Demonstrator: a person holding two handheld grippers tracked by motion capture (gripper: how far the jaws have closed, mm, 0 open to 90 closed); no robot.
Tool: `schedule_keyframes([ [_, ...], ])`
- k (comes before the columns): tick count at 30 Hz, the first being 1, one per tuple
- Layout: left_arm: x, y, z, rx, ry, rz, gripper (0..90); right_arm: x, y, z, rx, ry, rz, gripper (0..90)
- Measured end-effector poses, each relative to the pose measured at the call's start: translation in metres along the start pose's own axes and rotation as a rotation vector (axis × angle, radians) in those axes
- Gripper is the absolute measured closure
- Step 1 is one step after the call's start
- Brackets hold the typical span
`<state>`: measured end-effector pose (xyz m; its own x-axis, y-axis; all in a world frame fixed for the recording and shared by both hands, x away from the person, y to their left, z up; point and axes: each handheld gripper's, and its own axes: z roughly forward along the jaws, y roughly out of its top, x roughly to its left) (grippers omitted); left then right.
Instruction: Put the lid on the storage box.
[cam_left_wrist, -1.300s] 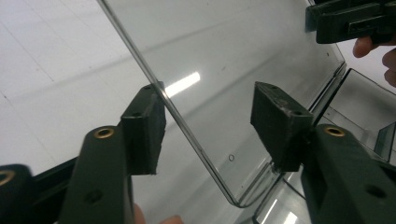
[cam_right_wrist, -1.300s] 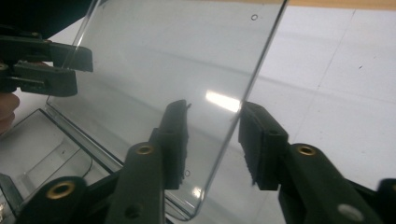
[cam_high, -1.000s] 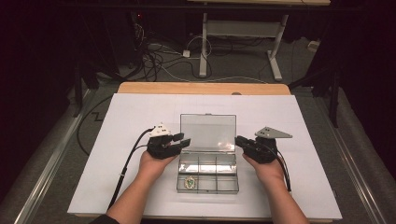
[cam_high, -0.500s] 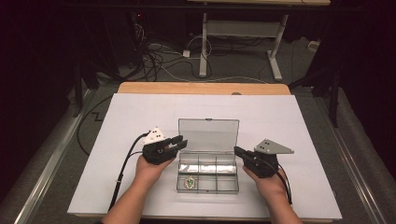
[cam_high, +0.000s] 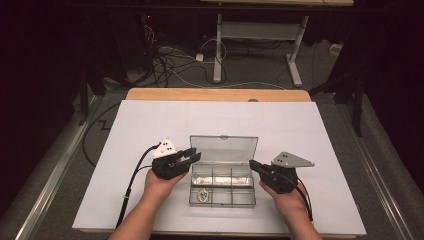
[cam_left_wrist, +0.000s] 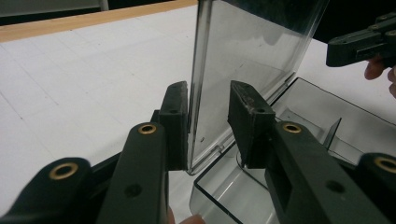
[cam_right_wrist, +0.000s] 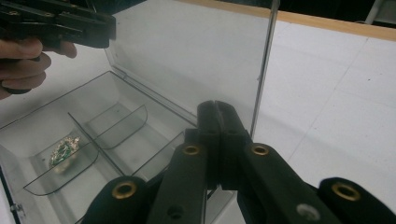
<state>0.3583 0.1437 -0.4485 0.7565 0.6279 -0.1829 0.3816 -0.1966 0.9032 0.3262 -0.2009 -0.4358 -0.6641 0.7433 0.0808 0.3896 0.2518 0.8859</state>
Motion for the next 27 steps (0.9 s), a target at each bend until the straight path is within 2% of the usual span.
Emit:
schedule_keyframes([
  [18, -0.009, -0.002, -0.007, 0.037, 0.001, 0.006, 61.6, 0.001, -0.001, -0.005, 0.005, 0.028, 0.006, 90.0],
  [22, -0.012, -0.003, -0.009, 0.047, 0.0, 0.011, 59.8, 0.004, -0.004, -0.007, 0.019, 0.034, -0.01, 90.0],
  [27, -0.017, -0.007, -0.014, 0.062, 0.014, 0.031, 57.6, 0.004, -0.005, -0.011, 0.01, 0.041, -0.003, 90.0],
])
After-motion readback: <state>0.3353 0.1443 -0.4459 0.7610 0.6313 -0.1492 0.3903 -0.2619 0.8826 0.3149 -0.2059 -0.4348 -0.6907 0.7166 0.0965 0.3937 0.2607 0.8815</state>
